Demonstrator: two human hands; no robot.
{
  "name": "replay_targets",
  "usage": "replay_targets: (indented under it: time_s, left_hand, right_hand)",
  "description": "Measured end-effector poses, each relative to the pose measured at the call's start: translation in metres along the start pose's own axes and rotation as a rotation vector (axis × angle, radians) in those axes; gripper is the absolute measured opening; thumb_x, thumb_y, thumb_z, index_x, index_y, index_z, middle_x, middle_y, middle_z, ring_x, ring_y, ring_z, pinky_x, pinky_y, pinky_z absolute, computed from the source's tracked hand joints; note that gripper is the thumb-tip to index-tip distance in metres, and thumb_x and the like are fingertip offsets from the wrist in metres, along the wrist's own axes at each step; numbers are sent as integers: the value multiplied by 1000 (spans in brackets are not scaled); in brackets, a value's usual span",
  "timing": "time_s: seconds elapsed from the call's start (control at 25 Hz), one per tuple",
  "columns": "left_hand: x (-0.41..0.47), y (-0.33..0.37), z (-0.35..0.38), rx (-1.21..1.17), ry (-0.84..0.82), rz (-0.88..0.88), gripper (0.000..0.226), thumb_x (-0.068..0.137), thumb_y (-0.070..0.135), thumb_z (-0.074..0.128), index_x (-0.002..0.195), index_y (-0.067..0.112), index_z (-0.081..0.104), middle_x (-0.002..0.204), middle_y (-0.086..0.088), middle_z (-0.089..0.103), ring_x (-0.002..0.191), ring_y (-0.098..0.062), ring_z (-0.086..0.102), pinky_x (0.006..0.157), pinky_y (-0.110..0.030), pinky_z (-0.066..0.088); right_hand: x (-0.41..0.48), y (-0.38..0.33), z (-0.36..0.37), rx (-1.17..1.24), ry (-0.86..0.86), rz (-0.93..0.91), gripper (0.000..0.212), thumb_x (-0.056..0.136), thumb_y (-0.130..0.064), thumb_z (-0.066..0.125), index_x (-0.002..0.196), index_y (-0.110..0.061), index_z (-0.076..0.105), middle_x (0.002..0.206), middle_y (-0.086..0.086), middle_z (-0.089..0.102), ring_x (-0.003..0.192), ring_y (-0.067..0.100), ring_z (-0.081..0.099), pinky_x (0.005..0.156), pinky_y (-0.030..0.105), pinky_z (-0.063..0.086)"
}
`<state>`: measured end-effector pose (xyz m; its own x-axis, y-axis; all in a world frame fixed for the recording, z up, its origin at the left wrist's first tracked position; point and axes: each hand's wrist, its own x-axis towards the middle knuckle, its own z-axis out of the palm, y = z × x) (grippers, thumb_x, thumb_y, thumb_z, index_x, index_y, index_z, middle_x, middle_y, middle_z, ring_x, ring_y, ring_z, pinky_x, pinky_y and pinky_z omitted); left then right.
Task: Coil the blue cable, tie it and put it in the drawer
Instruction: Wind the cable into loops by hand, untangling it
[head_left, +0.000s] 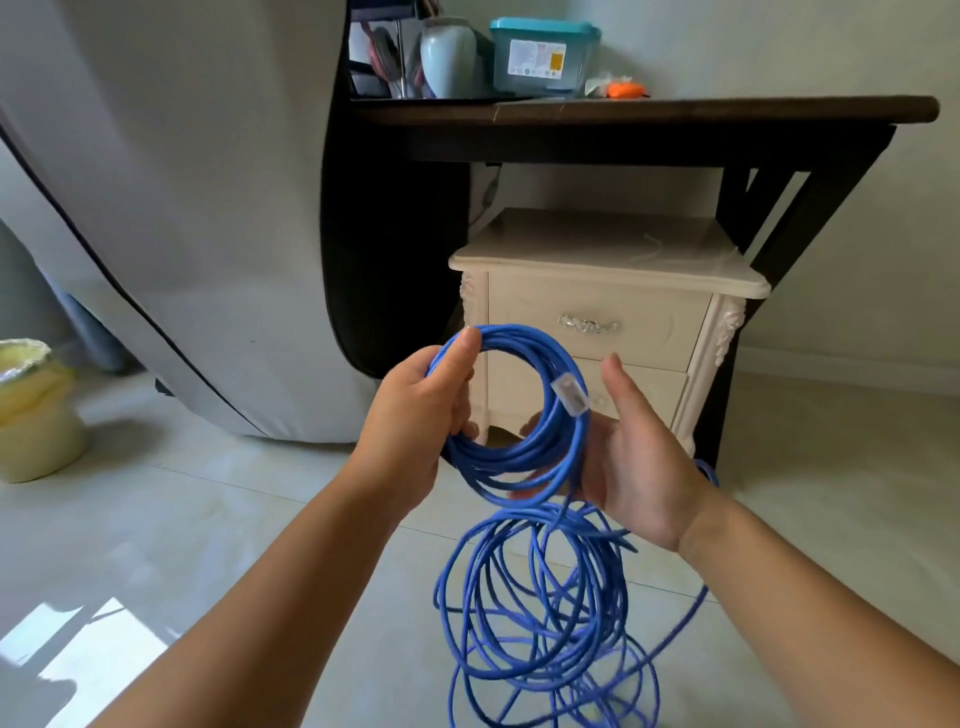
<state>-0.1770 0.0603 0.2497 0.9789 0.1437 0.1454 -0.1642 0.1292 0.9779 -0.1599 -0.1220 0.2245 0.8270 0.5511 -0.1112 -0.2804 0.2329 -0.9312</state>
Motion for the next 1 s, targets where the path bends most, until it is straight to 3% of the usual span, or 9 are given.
replay_targets:
  time_s: [0.08, 0.16, 0.2, 0.32, 0.48, 0.68, 0.76, 0.88, 1.0]
  left_hand:
    - [1, 2, 0, -31, 90, -18, 38, 98, 41, 54, 73, 14, 46, 51, 7, 31, 46, -11, 28, 51, -27, 34]
    - [1, 2, 1, -33, 176, -31, 40, 97, 43, 56, 73, 13, 46, 50, 7, 31, 45, -11, 29, 50, -27, 36]
    - [1, 1, 2, -21, 206, -31, 40, 96, 44, 57, 73, 13, 46, 49, 7, 33, 44, -11, 31, 50, -27, 37]
    - [-5, -5, 15, -17, 248, -26, 42, 94, 46, 59, 74, 12, 46, 48, 8, 35, 42, -10, 34, 51, -28, 37]
    - [-15, -13, 28, -39, 175, -50, 42, 93, 51, 57, 83, 11, 49, 53, 5, 38, 44, -11, 40, 63, -38, 39]
    - [-16, -11, 22, -76, 6, -139, 45, 91, 54, 54, 87, 10, 49, 57, 2, 42, 49, -11, 45, 61, -30, 44]
    - [-15, -7, 15, 13, -80, -172, 53, 81, 61, 58, 90, 8, 58, 67, -3, 58, 59, -13, 60, 67, -32, 53]
    - [-9, 3, 1, 215, -179, -63, 60, 72, 66, 59, 105, 16, 70, 92, -2, 76, 84, -13, 73, 76, -27, 60]
    - [-7, 7, -2, 538, -362, 15, 53, 77, 70, 62, 103, 24, 69, 88, 1, 74, 74, -10, 70, 68, -24, 58]
  right_hand:
    - [-2, -3, -3, 73, -105, -31, 84, 68, -82, 55, 114, -14, 73, 115, 17, 57, 107, 30, 56, 95, 44, 52]
    - [-7, -5, -5, 26, -196, -48, 102, 58, -76, 73, 133, -8, 57, 124, 17, 52, 116, 29, 50, 107, 50, 39]
    - [-9, -3, -3, -62, -183, -53, 101, 57, -70, 79, 135, -10, 54, 124, 12, 56, 116, 25, 53, 106, 47, 41]
    - [-8, 2, 15, -212, 80, -99, 62, 62, -48, 85, 113, -24, 60, 98, -2, 68, 92, 12, 65, 81, 30, 49]
    - [-1, 2, 23, 69, 305, -139, 15, 79, -14, 74, 87, -16, 61, 63, 0, 60, 56, 14, 63, 72, 36, 53]
    - [-2, -1, 26, 39, 382, -129, 19, 87, 4, 59, 80, -14, 56, 55, 3, 60, 54, 22, 65, 61, 33, 53]
    - [-2, -4, 23, -74, 402, -146, 24, 85, 7, 54, 77, -15, 55, 53, 1, 56, 53, 22, 61, 64, 36, 49]
    - [-7, -8, 18, -416, 327, -194, 20, 85, 0, 60, 84, -19, 62, 58, 3, 58, 57, 23, 60, 61, 36, 53]
    - [-11, -10, 20, -829, 178, -191, 18, 80, -10, 64, 90, -24, 65, 74, 3, 62, 61, 20, 62, 59, 37, 56]
